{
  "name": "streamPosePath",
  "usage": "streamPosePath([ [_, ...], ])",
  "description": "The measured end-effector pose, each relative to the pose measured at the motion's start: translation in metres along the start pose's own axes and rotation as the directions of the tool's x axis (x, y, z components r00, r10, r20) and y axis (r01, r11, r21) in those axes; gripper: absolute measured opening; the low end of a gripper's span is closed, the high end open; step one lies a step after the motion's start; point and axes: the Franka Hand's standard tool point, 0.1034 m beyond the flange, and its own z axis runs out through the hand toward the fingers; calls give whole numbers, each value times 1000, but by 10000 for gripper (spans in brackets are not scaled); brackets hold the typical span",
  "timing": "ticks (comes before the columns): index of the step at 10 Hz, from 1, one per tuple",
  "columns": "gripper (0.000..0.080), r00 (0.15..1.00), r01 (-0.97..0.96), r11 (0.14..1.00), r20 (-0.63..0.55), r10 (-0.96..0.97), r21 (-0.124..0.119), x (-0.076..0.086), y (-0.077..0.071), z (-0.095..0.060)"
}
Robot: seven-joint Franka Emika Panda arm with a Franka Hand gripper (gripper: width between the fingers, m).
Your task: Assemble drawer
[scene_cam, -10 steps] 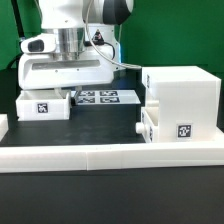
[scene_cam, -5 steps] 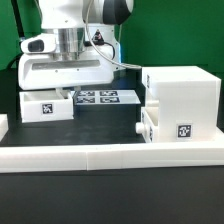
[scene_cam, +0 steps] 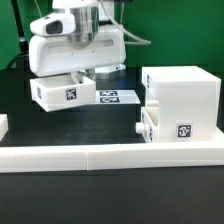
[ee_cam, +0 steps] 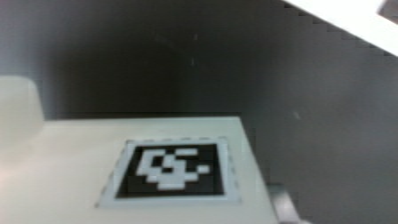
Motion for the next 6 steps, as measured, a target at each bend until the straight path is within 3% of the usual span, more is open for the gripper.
streamPosePath([
  [2, 42, 1000, 14, 1000, 0, -14, -1, -3, -1, 5],
  [3, 42, 996, 85, 996, -10, -85, -13, -2, 2, 6],
  [4, 44, 964, 265, 963, -28, -266, -49, -3, 8, 15],
  [6, 44, 860, 510, 858, -1, -511, -51, 10, 15, 12],
])
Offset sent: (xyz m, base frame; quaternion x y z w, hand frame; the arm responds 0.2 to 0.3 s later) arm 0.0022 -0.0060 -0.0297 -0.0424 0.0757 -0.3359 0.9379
